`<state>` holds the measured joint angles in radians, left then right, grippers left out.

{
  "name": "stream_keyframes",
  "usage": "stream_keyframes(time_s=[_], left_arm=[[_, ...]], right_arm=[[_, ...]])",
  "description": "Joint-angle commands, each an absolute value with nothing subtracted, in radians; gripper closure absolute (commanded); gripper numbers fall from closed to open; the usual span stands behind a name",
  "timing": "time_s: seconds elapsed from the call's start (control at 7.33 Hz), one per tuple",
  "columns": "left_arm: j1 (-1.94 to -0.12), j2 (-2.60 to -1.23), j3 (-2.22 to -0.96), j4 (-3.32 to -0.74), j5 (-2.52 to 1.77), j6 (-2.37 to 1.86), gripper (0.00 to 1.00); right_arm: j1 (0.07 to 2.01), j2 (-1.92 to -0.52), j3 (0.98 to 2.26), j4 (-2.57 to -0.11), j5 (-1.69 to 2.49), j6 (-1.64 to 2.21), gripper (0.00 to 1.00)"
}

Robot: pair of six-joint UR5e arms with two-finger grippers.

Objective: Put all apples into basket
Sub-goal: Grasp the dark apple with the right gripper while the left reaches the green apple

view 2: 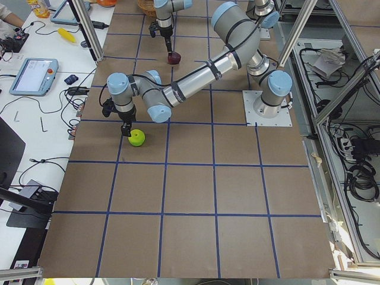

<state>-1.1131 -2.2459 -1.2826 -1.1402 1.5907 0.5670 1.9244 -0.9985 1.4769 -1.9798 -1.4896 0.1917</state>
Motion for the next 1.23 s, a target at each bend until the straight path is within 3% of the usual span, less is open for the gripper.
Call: stream_keyframes(time_s=[0.0,0.55,0.68,0.82,0.95,1.09], left_arm=[[-1.101,-2.284,-1.278,-1.129,1.623,0.641,0.00],[-1.082,-2.304,-1.295,-1.123,1.628,0.644,0.00],[-1.080,-2.309,-1.295,-1.123,1.628,0.646,0.00],[-1.080,-2.313,-1.296,-1.121,1.625,0.644,0.00],[-1.080,-2.315,-1.292,-1.123,1.624,0.647,0.28],[-1.080,-2.307,-1.289,-1.124,1.624,0.647,0.56]], right_arm=[[1.925,-0.985,1.506,-2.011,-1.474,0.192,0.00],[1.925,-0.954,1.514,-2.056,-1.436,0.236,0.00],[1.925,-0.954,1.529,-2.068,-1.439,0.236,0.04],[1.925,-0.954,1.532,-2.118,-1.454,0.239,0.58],[1.925,-0.957,1.529,-2.123,-1.474,0.238,1.00],[1.922,-0.963,1.517,-2.120,-1.529,0.226,1.00]])
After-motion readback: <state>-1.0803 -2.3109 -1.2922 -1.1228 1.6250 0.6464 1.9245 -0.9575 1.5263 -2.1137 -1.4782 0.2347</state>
